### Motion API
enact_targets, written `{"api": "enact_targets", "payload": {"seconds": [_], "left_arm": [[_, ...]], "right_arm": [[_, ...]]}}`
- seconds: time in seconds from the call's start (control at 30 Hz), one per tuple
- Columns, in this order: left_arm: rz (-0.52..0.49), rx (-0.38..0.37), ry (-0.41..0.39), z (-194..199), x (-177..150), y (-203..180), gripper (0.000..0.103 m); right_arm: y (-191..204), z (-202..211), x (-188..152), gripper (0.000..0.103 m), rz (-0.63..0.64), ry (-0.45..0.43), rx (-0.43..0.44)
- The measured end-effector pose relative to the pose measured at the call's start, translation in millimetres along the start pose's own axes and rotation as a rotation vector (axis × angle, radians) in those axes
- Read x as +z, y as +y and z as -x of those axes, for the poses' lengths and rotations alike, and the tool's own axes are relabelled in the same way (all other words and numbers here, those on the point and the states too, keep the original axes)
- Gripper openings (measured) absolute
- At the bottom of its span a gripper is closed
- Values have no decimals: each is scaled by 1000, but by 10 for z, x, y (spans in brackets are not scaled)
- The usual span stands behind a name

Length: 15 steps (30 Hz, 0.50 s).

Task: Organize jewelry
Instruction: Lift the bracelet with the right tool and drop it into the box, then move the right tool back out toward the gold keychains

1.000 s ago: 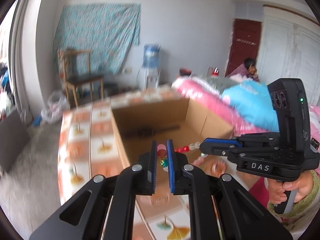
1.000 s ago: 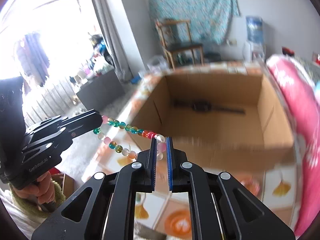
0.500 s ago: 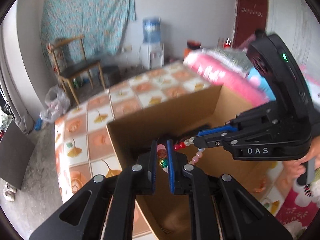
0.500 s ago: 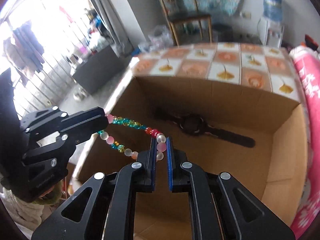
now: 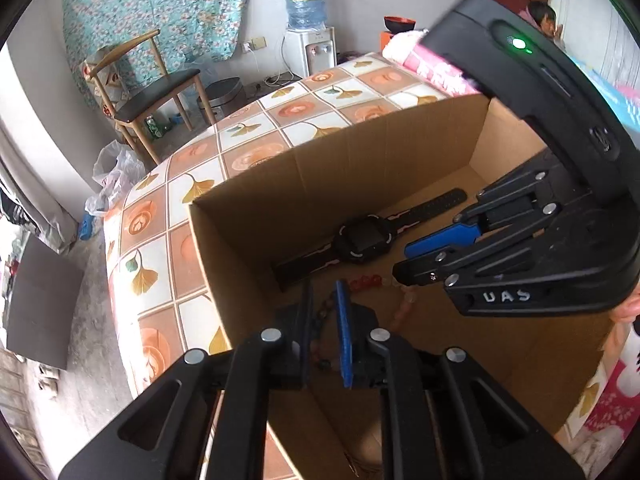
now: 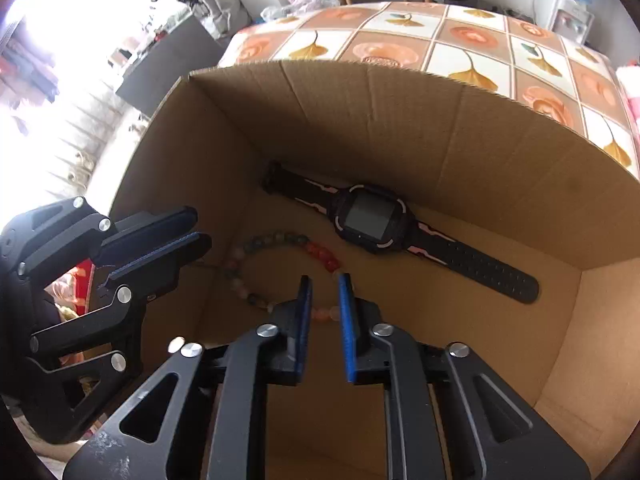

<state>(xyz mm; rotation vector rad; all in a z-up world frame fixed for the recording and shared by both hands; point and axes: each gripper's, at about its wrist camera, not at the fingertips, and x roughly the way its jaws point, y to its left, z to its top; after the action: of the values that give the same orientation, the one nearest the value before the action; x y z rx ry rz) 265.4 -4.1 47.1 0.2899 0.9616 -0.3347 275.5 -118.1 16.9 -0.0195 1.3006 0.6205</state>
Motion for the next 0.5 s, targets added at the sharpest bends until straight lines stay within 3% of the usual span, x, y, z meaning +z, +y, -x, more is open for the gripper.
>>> {"api": "enact_targets", "payload": {"seconds": [0.2,0.33,0.4,0.5], "left_arm": [[35,2,-129,562,-113,30,24],[68,-14,-262,1162,-362,62,36],[72,-31,-321,1424,-533,27,47],[55,-77,-386,1729,-853,-95,55]], "right_arm": [[27,594,-264,31,-30,-164,62],[142,1210,-705,35,-12,-328,58],[166,1431,-914,38,-10,-394,58],[194,1712,-1415,39,-27,-470,66]]}}
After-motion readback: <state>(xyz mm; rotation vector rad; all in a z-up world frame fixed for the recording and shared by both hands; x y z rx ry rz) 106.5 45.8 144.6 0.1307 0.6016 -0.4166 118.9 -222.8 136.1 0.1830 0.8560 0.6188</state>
